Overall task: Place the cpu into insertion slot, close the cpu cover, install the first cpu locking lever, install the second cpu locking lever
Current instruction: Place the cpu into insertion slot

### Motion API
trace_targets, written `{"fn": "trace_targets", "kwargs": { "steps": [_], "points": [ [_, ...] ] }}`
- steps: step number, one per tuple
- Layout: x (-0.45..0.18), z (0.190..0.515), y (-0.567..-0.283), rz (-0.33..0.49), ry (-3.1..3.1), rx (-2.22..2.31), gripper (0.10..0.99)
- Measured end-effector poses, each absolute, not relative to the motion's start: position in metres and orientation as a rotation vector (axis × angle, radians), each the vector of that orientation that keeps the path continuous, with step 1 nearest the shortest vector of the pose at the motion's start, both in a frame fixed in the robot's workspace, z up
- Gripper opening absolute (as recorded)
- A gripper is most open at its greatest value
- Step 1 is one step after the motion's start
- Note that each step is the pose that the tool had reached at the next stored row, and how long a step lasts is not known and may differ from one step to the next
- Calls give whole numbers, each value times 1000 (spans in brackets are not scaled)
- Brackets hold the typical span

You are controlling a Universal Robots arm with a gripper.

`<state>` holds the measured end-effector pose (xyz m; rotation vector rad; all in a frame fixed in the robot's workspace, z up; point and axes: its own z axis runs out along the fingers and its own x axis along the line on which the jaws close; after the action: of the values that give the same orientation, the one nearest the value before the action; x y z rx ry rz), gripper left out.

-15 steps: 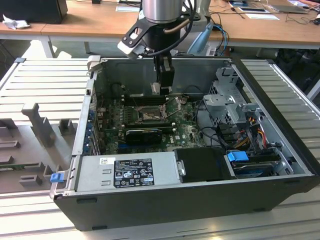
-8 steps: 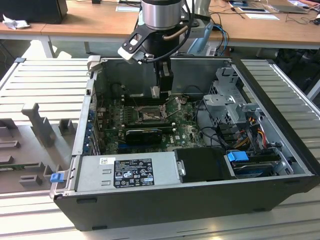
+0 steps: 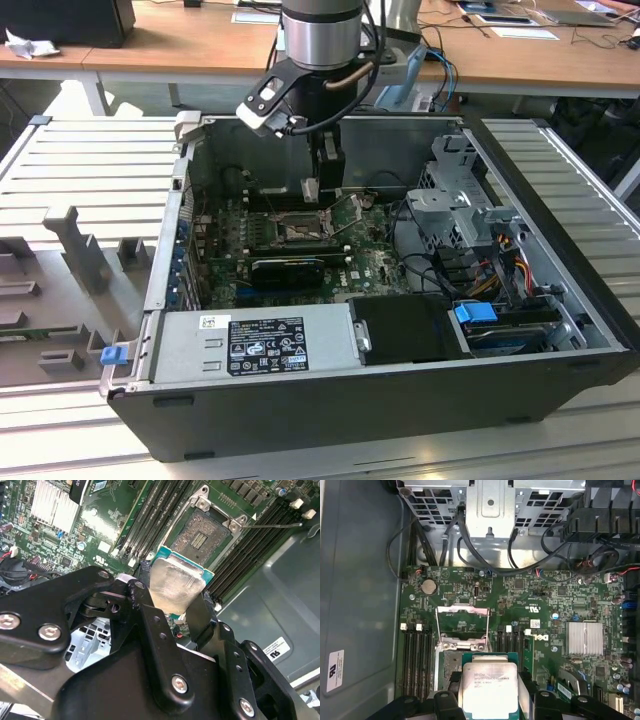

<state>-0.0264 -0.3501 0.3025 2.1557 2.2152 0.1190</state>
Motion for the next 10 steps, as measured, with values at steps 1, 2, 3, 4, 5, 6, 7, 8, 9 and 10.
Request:
{"fn": "trace_targets", "kwargs": {
  "steps": [1, 2, 3, 4, 5, 6, 7, 8, 9, 10],
  "points": [
    [-26, 302, -350, 119, 2215, 2156, 529],
    [-26, 301, -350, 119, 2215, 2156, 529],
    [-26, 300, -350, 119, 2215, 2156, 529],
    [-26, 300, -350, 119, 2215, 2156, 529],
    [-26, 299, -350, 119, 2215, 2156, 529],
    [-26, 298, -350, 119, 2215, 2156, 529],
    [-26, 298, -350, 119, 2215, 2156, 529],
    [-26, 296, -350, 119, 2215, 2156, 529],
    [-26, 295, -350, 119, 2215, 2156, 529],
    [-26, 295, -350, 119, 2215, 2156, 529]
  ]
}}
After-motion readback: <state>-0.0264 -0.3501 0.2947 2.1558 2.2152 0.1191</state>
